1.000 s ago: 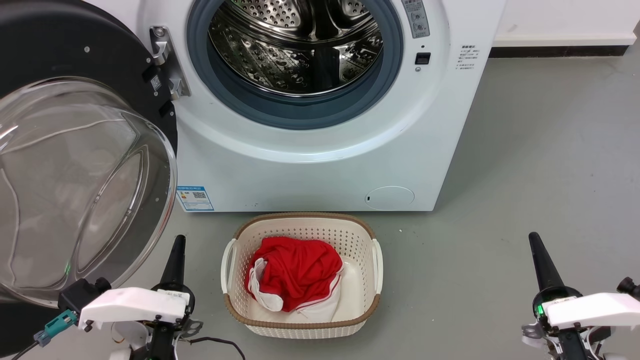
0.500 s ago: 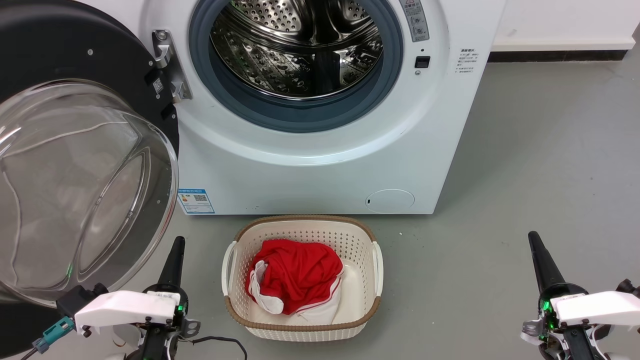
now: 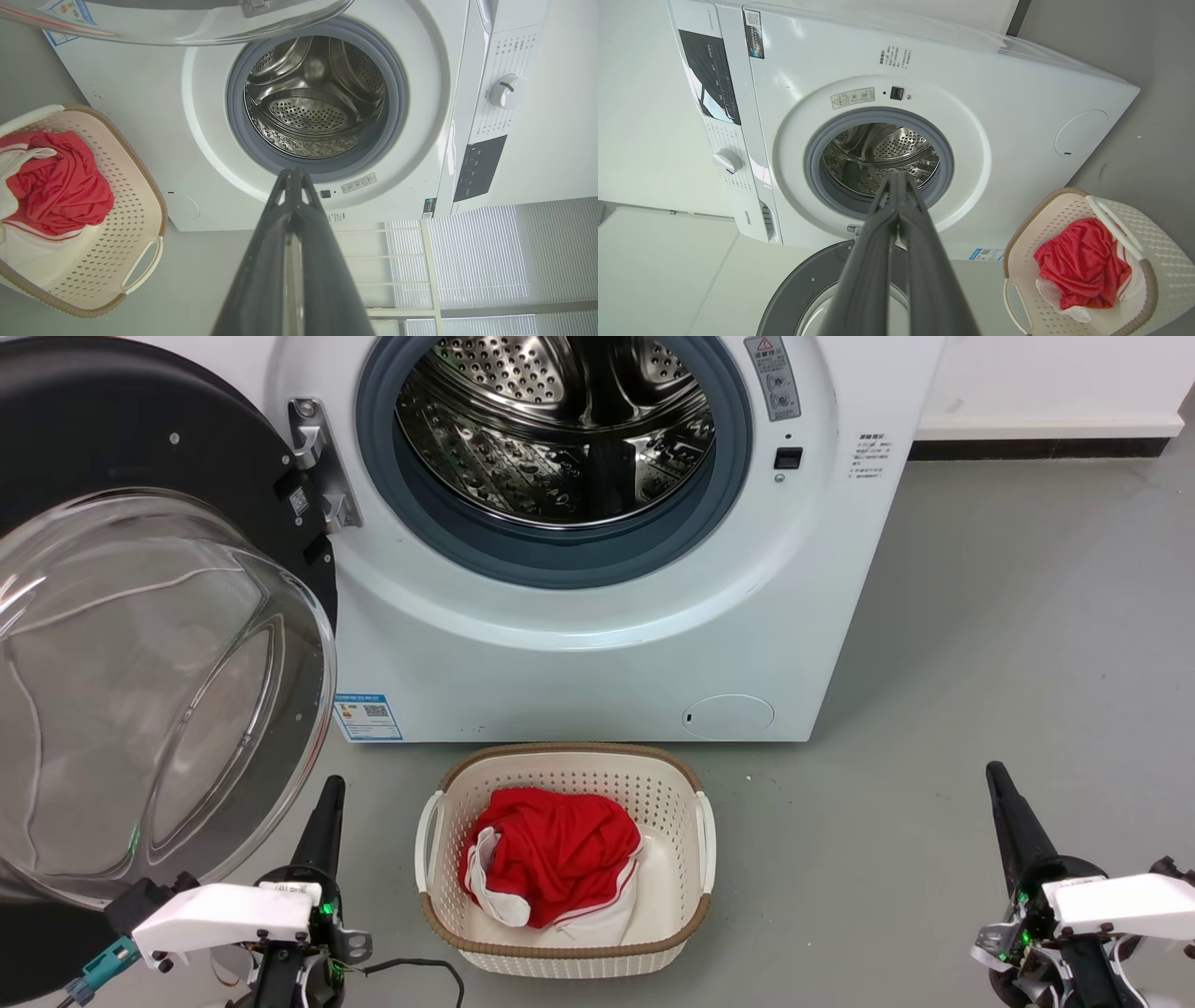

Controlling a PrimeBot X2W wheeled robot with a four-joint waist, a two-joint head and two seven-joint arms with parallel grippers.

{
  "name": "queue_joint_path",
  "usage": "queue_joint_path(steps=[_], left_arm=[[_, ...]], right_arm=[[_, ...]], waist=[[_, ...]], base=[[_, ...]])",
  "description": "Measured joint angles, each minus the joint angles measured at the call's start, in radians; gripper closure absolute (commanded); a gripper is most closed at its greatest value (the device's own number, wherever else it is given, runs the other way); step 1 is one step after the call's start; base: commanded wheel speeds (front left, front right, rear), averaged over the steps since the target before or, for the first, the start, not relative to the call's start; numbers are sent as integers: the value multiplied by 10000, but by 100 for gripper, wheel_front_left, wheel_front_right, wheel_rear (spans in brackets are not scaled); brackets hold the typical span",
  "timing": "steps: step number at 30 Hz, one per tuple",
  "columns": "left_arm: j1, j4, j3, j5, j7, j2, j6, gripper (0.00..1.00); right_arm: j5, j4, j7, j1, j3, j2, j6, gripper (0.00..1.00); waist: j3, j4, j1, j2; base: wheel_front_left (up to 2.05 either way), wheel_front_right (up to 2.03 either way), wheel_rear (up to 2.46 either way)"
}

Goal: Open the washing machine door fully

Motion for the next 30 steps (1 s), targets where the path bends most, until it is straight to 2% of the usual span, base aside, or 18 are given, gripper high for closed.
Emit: queue_joint_path(steps=[30], left_arm=[[3,52,357,-1751,466,-148,-305,100]], right_arm=[[1918,261,483,-198,-180,29,-2,100]], waist=[[-185,21,0,0]], base=[[0,0,0]])
